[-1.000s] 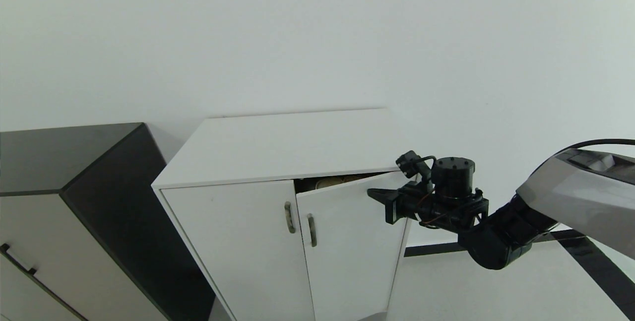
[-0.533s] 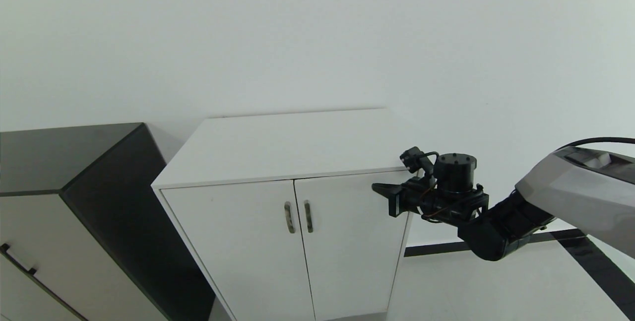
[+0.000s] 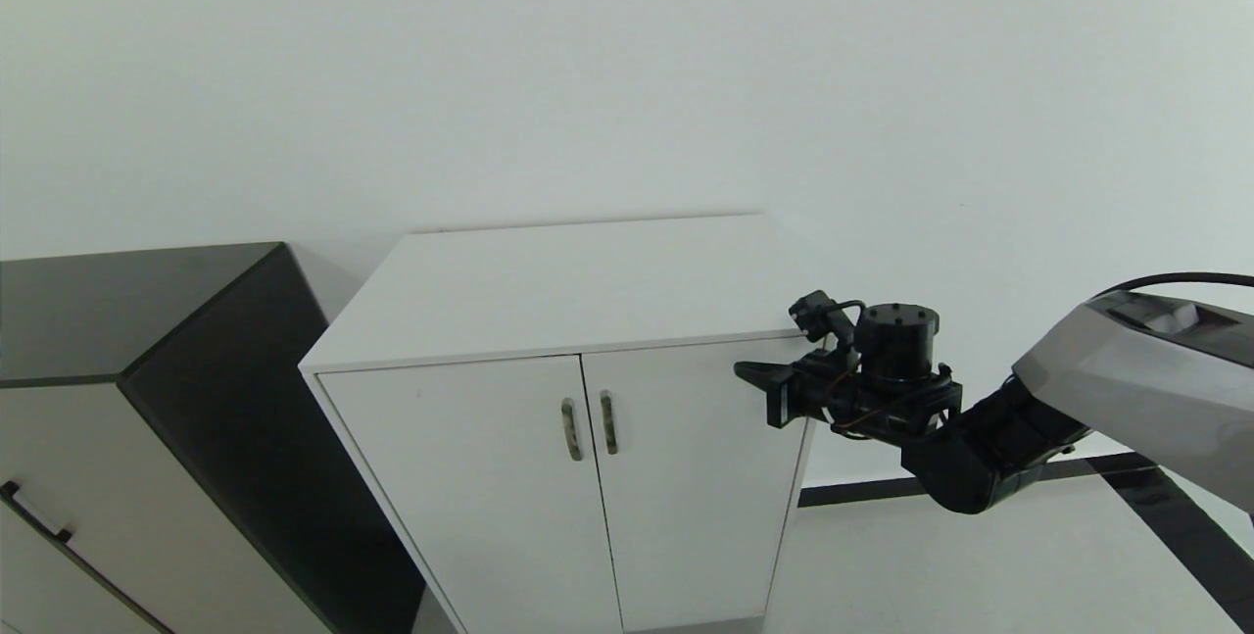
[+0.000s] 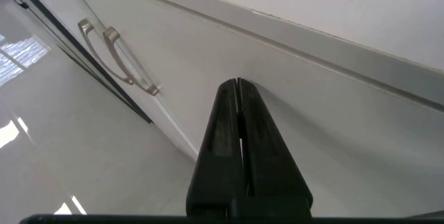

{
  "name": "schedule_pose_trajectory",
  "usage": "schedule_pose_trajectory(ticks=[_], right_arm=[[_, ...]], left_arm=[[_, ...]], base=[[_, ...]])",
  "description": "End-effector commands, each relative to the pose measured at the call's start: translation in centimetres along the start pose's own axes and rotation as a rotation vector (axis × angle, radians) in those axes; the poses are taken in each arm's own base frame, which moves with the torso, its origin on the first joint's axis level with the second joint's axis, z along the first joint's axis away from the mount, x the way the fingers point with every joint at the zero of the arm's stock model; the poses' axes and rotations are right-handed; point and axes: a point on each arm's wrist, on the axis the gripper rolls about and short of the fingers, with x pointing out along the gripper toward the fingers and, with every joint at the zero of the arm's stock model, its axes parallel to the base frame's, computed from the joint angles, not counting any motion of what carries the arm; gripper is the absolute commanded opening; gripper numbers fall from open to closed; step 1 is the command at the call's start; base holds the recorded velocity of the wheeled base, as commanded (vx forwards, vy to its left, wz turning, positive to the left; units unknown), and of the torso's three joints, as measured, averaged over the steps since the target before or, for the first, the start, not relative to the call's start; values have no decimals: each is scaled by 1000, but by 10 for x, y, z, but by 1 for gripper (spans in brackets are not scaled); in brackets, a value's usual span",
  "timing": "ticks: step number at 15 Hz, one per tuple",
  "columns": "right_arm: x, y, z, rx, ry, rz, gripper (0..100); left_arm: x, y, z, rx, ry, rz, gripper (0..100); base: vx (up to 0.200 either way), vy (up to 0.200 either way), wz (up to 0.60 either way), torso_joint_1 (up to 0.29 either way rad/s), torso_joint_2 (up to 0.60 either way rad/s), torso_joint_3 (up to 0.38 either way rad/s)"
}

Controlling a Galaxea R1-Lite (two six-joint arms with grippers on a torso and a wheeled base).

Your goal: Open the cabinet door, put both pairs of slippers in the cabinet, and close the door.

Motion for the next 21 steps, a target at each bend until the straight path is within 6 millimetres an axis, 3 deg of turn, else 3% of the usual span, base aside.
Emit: schedule_pose_trajectory(ticks=[1,14,17,21], right_arm=[[2,-1,-2,1,2,-1,0],[-2,4,4,-5,-9,9,0],[-19,18,6,-6,3,26,0],[-64,40,5,-10,5,38,0]], left_arm=[[0,0,0,0,1,0,0],[0,0,0,0,1,0,0],[0,0,0,0,1,0,0],[0,0,0,1,1,0,0]], base=[[0,0,0,0,0,0],[0,0,0,0,0,0],[0,0,0,0,0,0],[0,0,0,0,0,0]])
